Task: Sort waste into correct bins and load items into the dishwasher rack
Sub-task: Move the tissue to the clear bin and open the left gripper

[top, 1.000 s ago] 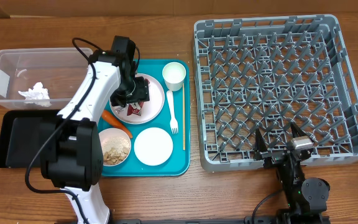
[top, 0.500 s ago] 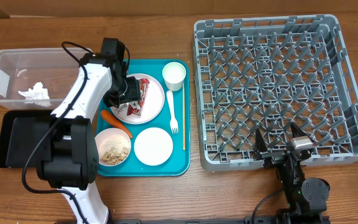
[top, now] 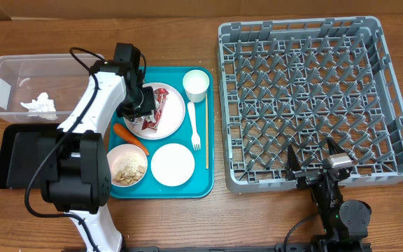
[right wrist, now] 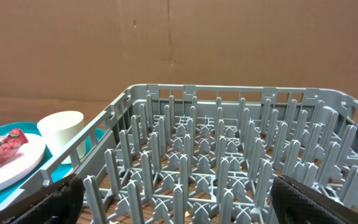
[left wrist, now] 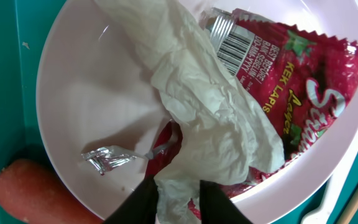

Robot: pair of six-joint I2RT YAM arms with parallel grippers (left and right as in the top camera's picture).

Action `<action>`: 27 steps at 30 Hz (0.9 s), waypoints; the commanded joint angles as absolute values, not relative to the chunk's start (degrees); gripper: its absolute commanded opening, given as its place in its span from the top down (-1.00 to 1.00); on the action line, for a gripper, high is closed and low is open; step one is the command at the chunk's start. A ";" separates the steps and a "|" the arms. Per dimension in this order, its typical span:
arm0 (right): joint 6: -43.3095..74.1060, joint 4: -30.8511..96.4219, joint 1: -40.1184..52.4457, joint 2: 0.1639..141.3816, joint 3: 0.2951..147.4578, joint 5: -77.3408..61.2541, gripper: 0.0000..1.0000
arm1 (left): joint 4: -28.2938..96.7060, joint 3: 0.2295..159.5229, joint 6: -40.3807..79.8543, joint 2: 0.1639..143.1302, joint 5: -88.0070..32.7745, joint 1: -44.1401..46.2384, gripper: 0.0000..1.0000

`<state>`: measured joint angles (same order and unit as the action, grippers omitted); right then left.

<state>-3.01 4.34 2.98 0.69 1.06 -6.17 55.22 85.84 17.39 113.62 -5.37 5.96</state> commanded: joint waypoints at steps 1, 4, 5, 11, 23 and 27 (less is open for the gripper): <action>-2.79 4.12 2.83 0.27 0.45 -6.48 -1.00 | 55.20 85.54 16.93 113.14 -6.02 6.07 0.62; -2.81 4.12 2.83 0.27 0.45 -6.48 -1.00 | 55.22 85.54 16.91 113.14 -5.98 6.07 0.72; -2.79 4.12 2.83 0.27 0.45 -6.48 -1.00 | 55.20 85.54 16.91 113.14 -6.00 6.07 0.81; -2.79 4.12 2.83 0.27 0.45 -6.48 -1.00 | 55.27 86.24 16.93 113.10 -7.42 6.07 0.92; -2.79 4.12 2.83 0.27 0.45 -6.48 -1.00 | 66.04 100.53 16.69 112.60 -7.35 6.00 0.92; -2.79 4.12 2.83 0.27 0.45 -6.48 -1.00 | 66.43 102.30 16.71 112.60 -7.29 6.00 0.92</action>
